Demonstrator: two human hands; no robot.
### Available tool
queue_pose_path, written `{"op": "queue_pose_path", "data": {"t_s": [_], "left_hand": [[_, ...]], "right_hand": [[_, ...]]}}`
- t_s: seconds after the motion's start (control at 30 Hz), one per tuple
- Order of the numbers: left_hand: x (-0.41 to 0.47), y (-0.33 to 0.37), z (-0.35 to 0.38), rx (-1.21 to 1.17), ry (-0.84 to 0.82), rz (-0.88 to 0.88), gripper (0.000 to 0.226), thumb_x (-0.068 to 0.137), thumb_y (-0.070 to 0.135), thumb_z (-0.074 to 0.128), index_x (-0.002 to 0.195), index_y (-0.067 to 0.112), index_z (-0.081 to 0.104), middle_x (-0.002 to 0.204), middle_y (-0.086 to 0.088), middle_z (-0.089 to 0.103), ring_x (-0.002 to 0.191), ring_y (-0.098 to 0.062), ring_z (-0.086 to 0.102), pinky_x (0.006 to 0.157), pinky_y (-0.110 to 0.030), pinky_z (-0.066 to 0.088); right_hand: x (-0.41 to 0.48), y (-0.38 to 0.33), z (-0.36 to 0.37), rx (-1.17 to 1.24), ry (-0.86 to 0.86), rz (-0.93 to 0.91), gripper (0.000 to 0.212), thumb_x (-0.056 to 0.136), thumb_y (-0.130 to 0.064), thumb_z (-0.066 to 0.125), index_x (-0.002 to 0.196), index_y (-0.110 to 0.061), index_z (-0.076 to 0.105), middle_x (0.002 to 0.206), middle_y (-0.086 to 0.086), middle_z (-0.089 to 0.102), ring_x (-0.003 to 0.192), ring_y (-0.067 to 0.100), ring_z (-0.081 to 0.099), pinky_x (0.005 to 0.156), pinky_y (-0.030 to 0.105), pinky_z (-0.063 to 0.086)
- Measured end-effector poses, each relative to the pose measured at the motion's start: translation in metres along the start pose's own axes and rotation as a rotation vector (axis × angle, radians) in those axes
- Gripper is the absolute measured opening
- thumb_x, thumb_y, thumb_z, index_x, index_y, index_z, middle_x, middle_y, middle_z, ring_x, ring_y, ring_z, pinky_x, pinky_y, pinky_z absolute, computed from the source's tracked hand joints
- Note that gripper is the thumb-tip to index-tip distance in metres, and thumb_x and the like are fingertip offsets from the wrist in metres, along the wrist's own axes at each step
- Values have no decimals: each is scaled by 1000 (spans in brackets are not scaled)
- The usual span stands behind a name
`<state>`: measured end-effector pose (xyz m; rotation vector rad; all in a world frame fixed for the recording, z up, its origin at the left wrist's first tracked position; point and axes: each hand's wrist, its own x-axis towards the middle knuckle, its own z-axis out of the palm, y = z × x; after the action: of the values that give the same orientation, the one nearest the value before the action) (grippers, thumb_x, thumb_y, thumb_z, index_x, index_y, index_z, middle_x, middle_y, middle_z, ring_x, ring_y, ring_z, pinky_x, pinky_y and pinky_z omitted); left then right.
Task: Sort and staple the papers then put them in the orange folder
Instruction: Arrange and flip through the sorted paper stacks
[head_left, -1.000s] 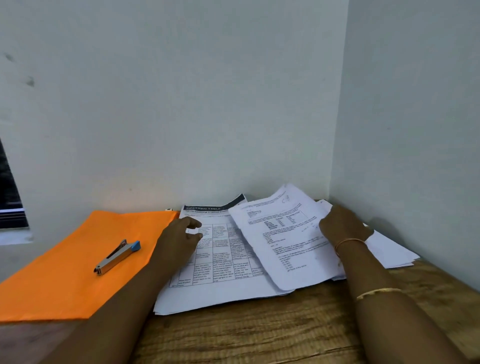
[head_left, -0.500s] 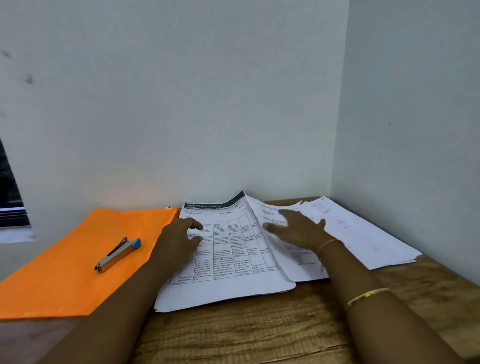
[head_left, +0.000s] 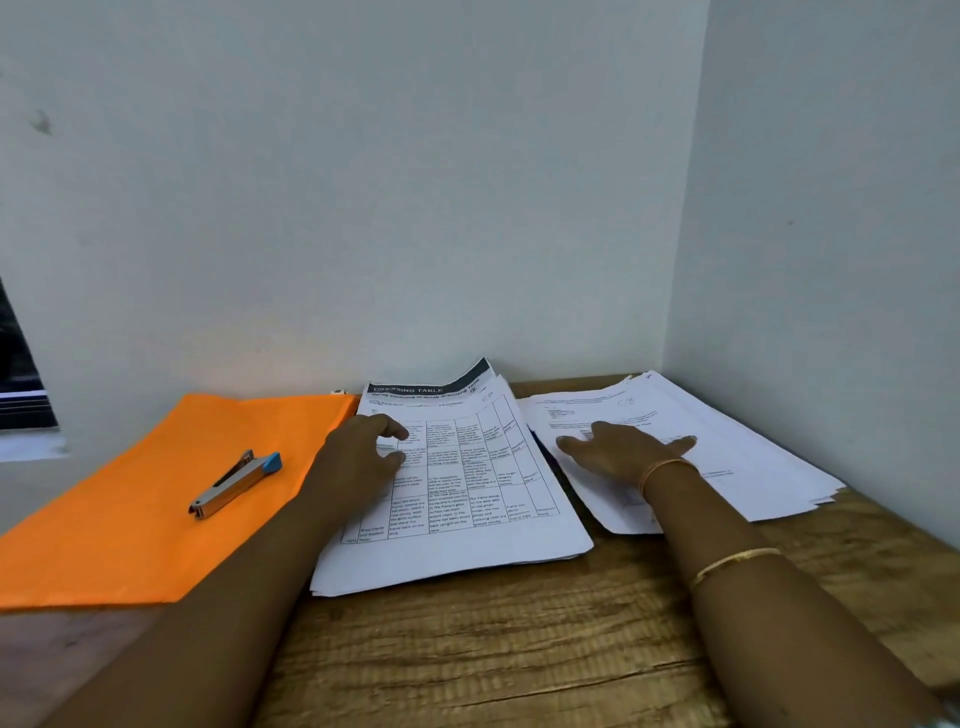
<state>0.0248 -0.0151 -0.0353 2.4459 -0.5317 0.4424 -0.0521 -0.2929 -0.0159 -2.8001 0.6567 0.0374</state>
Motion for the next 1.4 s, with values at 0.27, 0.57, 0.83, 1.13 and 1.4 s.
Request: {"op": "queue_pose_path", "data": {"t_s": [0.27,0.57,0.83,1.13,1.4], "left_hand": [[0,2,-1,11,-27,-21,26,86,21,65,112,23,62,126,2,57,118,-14,48,90,-21,31],[-4,5,-2,61,-68,-104,32,86,28,66,117,25,58,131,0,52,119,-17,45,93,-26,36],[-7,7,-8,127,-13,-234,50,82,23,71,127,19,50,131,-9,47,114,-24,50,87,-27,40],[-5,1,-8,52,56,-326,37,86,5,60,122,8,52,119,-10,59,107,-26,55,78,-30,42],[-6,10,-11,98,75,-352,22,95,11,47,116,5,50,113,-13,59,102,-26,54,70,-27,36]], "right_hand": [[8,10,5,-34,-9,19,96,67,-79,40,147,-28,25,156,11,21,143,36,17,108,69,4],[19,16,7,4,-4,10,83,73,-70,37,142,-25,35,152,5,34,139,31,29,109,66,11],[-10,-11,-4,109,130,-183,70,90,-68,34,148,-30,27,156,-3,26,144,25,20,108,69,-6],[-28,-46,17,-270,-16,-414,81,92,-66,27,152,-23,-6,159,1,-14,147,16,-11,103,68,-19],[-21,-41,19,-249,-40,-369,92,84,-77,24,151,-24,-10,158,-3,-18,147,20,-10,102,69,-19]]}}
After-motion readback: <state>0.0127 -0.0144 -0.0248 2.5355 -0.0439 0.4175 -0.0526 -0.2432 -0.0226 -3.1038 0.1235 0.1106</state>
